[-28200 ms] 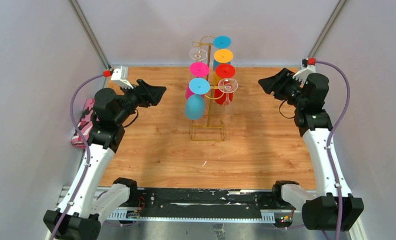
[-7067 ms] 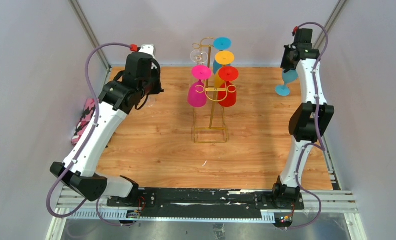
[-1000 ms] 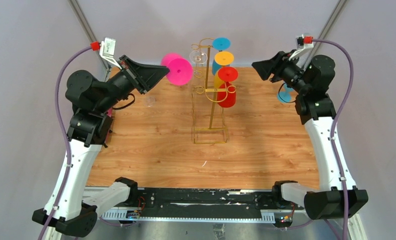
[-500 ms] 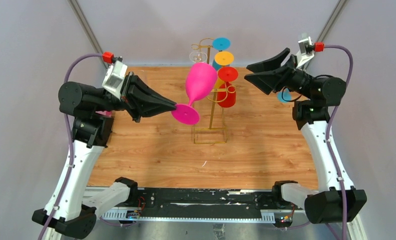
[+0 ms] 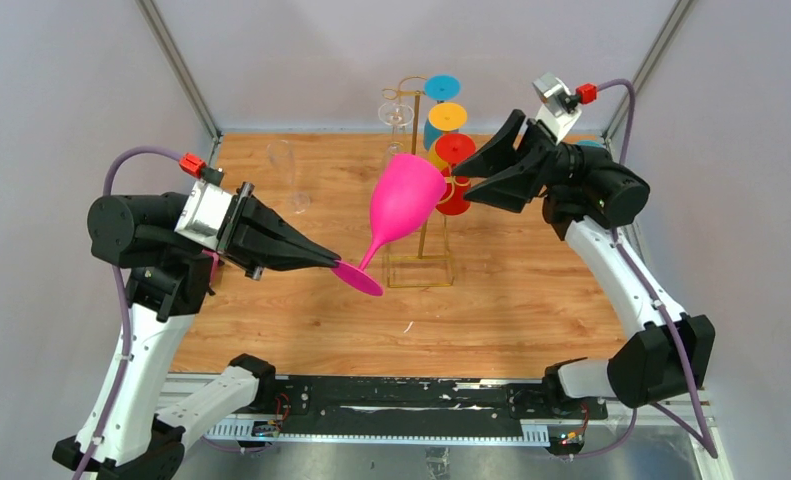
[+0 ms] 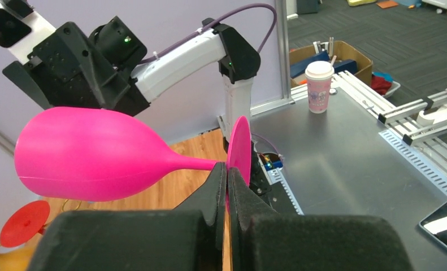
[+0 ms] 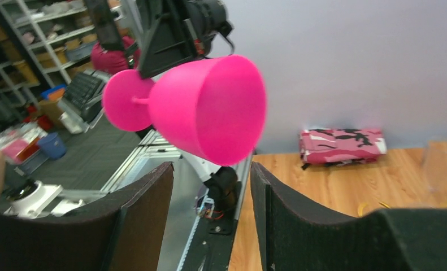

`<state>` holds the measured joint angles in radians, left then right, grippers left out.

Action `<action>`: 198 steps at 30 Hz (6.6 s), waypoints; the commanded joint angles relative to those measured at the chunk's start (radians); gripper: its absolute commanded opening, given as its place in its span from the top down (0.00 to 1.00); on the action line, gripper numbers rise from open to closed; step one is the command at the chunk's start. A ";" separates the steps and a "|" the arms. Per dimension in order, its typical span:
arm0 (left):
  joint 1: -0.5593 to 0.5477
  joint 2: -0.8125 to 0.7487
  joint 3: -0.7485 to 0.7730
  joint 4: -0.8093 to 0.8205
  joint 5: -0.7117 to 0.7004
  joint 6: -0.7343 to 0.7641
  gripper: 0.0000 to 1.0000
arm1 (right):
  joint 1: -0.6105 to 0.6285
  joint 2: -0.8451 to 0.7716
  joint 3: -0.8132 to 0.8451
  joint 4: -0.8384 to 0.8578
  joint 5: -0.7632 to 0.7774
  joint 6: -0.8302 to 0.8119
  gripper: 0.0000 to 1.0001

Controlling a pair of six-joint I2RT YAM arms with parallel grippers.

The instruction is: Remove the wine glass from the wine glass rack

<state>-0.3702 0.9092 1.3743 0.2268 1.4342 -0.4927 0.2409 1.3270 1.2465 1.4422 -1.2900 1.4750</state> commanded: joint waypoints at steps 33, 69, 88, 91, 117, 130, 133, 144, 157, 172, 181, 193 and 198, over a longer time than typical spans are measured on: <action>-0.008 0.027 0.007 0.026 -0.063 0.025 0.80 | 0.354 -0.187 0.016 -0.742 -0.020 -0.681 1.00; -0.018 0.364 0.244 -0.887 -1.433 0.142 1.00 | -0.204 -0.019 0.044 -2.180 1.470 -1.319 1.00; -0.018 0.345 0.168 -0.839 -1.433 0.162 1.00 | -0.462 0.401 0.232 -2.112 1.220 -1.342 1.00; -0.018 0.337 0.160 -0.839 -1.433 0.167 1.00 | -0.469 0.447 0.263 -2.119 1.217 -1.346 1.00; -0.017 0.398 0.164 -0.812 -1.482 0.174 0.73 | -0.469 0.321 0.378 -2.217 1.170 -1.335 0.64; 0.079 0.407 -0.039 -0.271 -1.122 -0.133 0.49 | -0.447 -0.096 0.215 -2.022 1.101 -1.259 0.64; 0.115 0.452 -0.092 -0.047 -1.048 -0.302 0.48 | -0.439 -0.159 0.187 -1.983 1.066 -1.241 0.65; 0.116 0.804 0.043 0.363 -0.885 -0.687 0.47 | -0.417 -0.211 0.167 -1.941 1.035 -1.236 0.66; 0.116 0.802 0.036 0.371 -0.859 -0.708 0.55 | -0.417 -0.215 0.145 -1.901 1.033 -1.218 0.67; 0.120 0.730 -0.052 0.372 -0.830 -0.725 0.82 | -0.417 -0.217 0.136 -1.885 1.011 -1.204 0.67; 0.136 0.741 -0.047 0.370 -0.802 -0.748 0.96 | -0.416 -0.212 0.126 -1.872 0.982 -1.191 0.68; 0.139 0.751 -0.032 0.361 -0.780 -0.738 0.81 | -0.417 -0.216 0.113 -1.851 0.949 -1.179 0.68; 0.139 0.756 -0.023 0.345 -0.769 -0.732 0.69 | -0.416 -0.218 0.108 -1.841 0.938 -1.174 0.68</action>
<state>-0.2359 1.6730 1.3289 0.5659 0.6296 -1.2369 -0.1898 1.1248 1.3739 -0.4282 -0.3267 0.2905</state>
